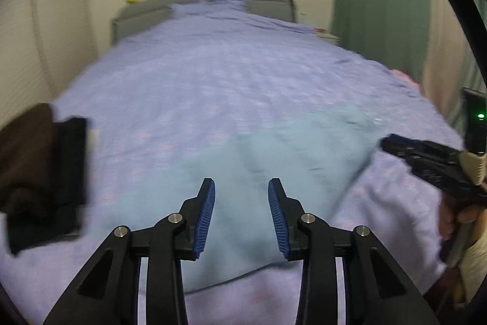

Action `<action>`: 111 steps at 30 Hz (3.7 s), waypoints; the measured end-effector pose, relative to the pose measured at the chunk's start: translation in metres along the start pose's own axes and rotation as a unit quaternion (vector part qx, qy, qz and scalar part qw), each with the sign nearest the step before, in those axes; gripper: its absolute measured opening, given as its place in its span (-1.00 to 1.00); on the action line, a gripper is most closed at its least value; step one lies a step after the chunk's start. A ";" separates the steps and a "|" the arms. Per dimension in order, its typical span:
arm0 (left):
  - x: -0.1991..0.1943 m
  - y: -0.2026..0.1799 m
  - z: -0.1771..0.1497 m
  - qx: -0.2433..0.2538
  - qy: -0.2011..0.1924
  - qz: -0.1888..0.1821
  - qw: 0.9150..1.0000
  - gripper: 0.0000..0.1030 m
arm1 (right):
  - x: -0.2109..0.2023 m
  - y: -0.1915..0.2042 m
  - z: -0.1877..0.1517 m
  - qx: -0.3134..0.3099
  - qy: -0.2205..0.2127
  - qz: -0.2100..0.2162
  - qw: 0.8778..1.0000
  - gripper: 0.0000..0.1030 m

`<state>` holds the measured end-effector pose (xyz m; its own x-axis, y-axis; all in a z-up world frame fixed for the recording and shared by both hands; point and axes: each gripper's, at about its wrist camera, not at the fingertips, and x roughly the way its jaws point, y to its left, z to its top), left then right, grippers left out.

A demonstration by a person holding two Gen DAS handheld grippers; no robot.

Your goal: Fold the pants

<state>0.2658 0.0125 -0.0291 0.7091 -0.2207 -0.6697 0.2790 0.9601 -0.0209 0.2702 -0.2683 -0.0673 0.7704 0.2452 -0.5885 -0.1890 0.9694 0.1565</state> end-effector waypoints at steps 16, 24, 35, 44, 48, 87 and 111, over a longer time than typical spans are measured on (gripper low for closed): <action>0.102 -0.023 -0.013 -0.015 0.087 0.066 0.994 -0.60 | 0.012 -0.085 -0.016 0.098 -0.011 -0.065 0.993 -0.01; 0.113 -0.031 -0.031 0.031 0.097 0.116 0.988 -0.60 | 0.026 -0.114 -0.012 0.165 -0.019 -0.045 0.985 0.00; 0.115 -0.030 -0.029 0.019 0.095 0.113 0.989 -0.60 | 0.085 -0.128 -0.002 0.240 0.017 0.018 0.971 0.37; 0.110 -0.026 -0.030 0.000 0.090 0.102 0.991 -0.60 | 0.107 -0.133 -0.025 0.267 0.039 0.054 0.961 0.65; 0.109 -0.027 -0.030 0.000 0.086 0.105 0.991 -0.60 | 0.122 -0.139 -0.025 0.281 0.037 0.083 0.955 0.66; 0.033 0.014 -0.001 -0.058 0.055 0.104 0.991 -0.68 | -0.040 0.046 0.065 -0.076 -0.144 -0.083 0.983 -0.26; -0.077 0.165 -0.091 -0.160 0.047 0.171 0.971 -0.10 | 0.049 0.285 -0.011 -0.285 -0.022 -0.026 0.958 -0.27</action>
<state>0.1985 0.2033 -0.0482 0.6586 0.1226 -0.7425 -0.1890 0.9820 -0.0055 0.2470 0.0199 -0.0601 0.8105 0.2070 -0.5479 -0.4410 0.8314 -0.3382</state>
